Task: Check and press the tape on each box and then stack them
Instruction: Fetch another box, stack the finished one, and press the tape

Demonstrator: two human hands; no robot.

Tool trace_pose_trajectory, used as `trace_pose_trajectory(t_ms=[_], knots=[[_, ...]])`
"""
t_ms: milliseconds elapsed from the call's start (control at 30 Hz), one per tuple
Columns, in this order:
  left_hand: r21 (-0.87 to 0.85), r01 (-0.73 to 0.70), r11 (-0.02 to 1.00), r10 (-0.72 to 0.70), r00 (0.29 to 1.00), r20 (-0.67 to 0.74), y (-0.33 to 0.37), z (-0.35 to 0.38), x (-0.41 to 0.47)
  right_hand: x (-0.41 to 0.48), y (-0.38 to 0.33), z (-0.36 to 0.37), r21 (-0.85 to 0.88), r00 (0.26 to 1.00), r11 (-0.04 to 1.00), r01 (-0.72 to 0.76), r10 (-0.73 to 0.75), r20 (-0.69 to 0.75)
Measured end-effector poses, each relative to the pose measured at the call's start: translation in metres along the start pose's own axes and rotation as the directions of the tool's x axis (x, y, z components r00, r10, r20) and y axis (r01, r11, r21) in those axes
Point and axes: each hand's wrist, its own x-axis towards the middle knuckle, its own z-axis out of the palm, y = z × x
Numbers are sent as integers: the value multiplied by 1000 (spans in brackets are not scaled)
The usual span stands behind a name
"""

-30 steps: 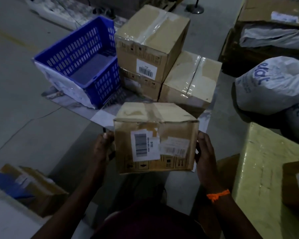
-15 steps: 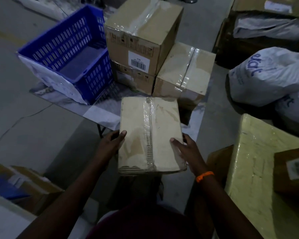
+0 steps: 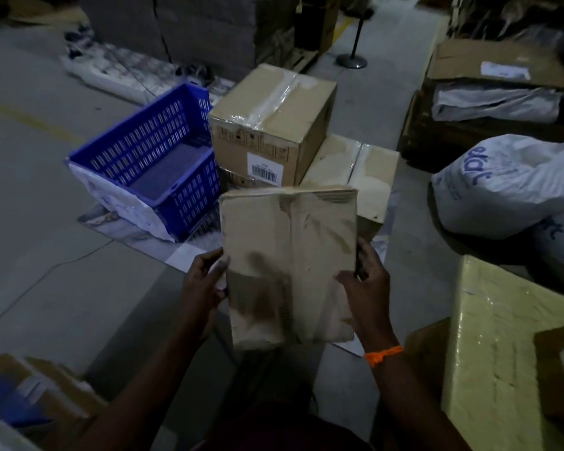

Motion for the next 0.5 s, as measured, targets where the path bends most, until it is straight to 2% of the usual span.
trace_pose_trajectory(t_ms=[67,167,367,500], knots=[[-119,-15,993,15,1000,-2,12,6,0,1,-9,-4,79,999,996,36,-33,-40],[-151,-64,986,59,997,-40,18,18,6,7,-15,-12,134,997,991,17,-7,-72],[-66,-37,997,35,999,-18,-18,33,-2,-5,-1,-32,94,992,994,-56,66,-106],[68,-53,996,50,997,55,-38,39,-12,-20,21,-52,115,973,984,-138,156,-169]])
